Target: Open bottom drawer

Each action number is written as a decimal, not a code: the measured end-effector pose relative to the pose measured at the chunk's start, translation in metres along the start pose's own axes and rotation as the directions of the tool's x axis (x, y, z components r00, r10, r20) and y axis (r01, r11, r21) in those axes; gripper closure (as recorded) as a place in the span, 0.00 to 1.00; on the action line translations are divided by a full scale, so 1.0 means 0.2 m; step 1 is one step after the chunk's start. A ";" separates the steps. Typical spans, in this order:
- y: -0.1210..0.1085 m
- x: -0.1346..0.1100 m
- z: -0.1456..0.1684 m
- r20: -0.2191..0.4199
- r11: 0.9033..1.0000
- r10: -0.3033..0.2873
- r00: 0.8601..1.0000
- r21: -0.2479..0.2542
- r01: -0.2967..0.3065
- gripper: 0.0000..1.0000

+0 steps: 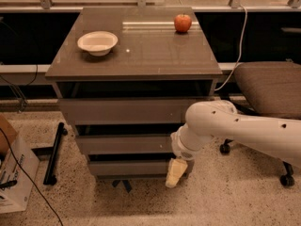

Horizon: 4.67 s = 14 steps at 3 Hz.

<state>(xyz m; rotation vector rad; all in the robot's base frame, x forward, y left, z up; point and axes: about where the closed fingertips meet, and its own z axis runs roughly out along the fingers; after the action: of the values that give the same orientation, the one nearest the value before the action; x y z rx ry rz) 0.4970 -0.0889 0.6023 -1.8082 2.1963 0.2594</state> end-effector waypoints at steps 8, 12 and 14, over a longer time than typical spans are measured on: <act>-0.34 0.48 1.19 0.148 0.964 0.262 0.954 0.000 -0.265 0.00; -0.62 0.59 1.71 0.199 0.940 0.340 0.919 -0.101 -0.326 0.00; -0.64 0.58 1.87 0.189 0.929 0.364 0.912 -0.150 -0.339 0.00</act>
Offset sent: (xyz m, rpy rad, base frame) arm 0.0355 0.0220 -0.1330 0.0286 -0.0491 -0.0881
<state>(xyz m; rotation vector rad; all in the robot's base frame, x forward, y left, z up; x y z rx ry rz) 0.6413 -0.1044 0.2168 -1.3449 2.3753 0.6366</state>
